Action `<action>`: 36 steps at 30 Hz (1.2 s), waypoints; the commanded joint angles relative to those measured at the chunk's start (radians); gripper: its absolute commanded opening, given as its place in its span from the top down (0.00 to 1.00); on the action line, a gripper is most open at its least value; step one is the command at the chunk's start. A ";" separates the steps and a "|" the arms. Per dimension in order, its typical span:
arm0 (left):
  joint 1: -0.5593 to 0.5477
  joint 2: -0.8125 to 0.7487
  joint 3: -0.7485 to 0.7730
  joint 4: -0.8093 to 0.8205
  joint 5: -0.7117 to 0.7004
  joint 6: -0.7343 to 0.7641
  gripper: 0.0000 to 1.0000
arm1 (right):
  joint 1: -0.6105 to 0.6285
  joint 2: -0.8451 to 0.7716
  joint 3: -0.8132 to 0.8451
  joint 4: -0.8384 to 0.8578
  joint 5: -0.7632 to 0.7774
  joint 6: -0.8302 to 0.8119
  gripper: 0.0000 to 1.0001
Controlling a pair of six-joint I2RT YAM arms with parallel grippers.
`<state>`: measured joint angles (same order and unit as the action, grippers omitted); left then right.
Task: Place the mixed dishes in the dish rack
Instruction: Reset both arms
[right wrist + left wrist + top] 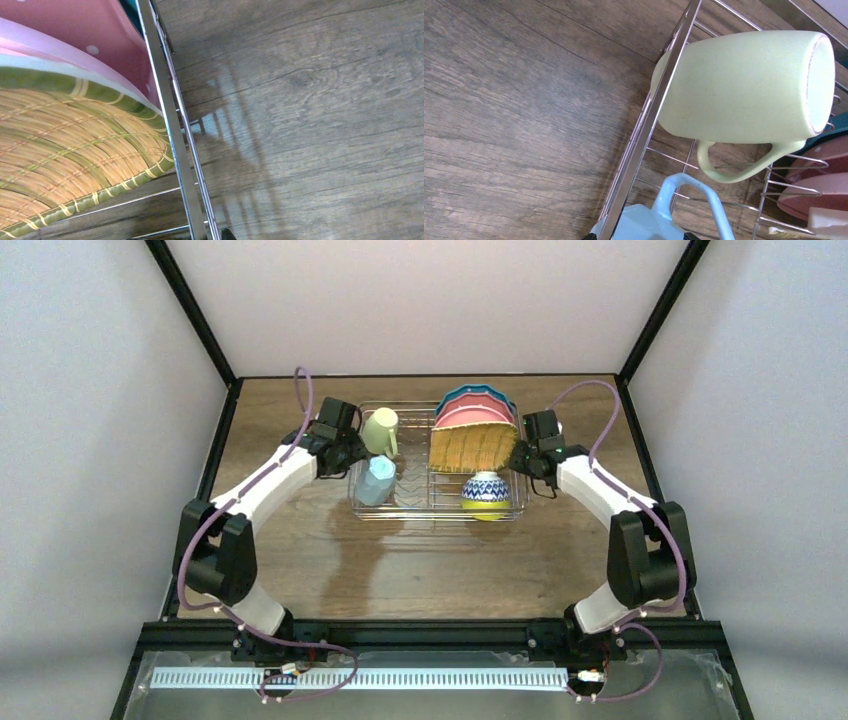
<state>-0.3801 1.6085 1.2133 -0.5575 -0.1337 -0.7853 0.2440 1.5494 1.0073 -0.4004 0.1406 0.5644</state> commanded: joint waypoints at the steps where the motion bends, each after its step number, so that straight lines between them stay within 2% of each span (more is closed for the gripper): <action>1: -0.003 -0.033 -0.012 -0.002 0.012 -0.015 0.01 | -0.008 0.084 0.003 0.006 0.049 0.047 0.99; 8: -0.004 -0.037 -0.009 -0.011 0.002 -0.011 0.01 | -0.007 0.110 0.028 0.011 0.046 0.037 0.99; 10: -0.004 -0.037 -0.008 -0.013 0.000 -0.011 0.01 | -0.007 0.107 0.027 0.010 0.043 0.030 0.95; 11: -0.004 -0.039 -0.006 -0.015 -0.001 -0.010 0.01 | -0.007 0.101 0.025 0.010 0.040 0.023 0.88; 12: -0.003 -0.041 -0.004 -0.016 -0.002 -0.009 0.01 | -0.006 0.095 0.025 0.009 0.036 0.015 0.77; 13: -0.004 -0.043 -0.001 -0.020 -0.005 -0.009 0.01 | -0.006 0.086 0.025 0.008 0.034 0.007 0.61; 14: -0.004 -0.044 0.001 -0.024 -0.007 -0.009 0.01 | -0.005 0.075 0.025 0.006 0.034 0.000 0.49; 15: -0.003 -0.045 0.003 -0.027 -0.009 -0.009 0.01 | -0.006 0.063 0.027 0.003 0.033 -0.008 0.40; 17: -0.003 -0.048 0.008 -0.032 -0.012 -0.009 0.01 | -0.006 0.043 0.038 -0.013 0.039 -0.021 0.30; 19: -0.004 -0.051 0.014 -0.037 -0.016 -0.010 0.00 | -0.007 0.028 0.052 -0.032 0.048 -0.036 0.25; 30: -0.005 -0.068 0.064 -0.047 -0.025 -0.024 0.00 | -0.007 -0.038 0.131 -0.086 0.025 -0.084 0.22; 36: -0.004 -0.062 0.150 -0.078 -0.085 0.007 0.00 | -0.007 -0.061 0.201 -0.114 0.026 -0.117 0.22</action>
<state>-0.3805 1.5677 1.2907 -0.6106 -0.1608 -0.8005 0.2409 1.5276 1.1549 -0.4793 0.1612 0.4843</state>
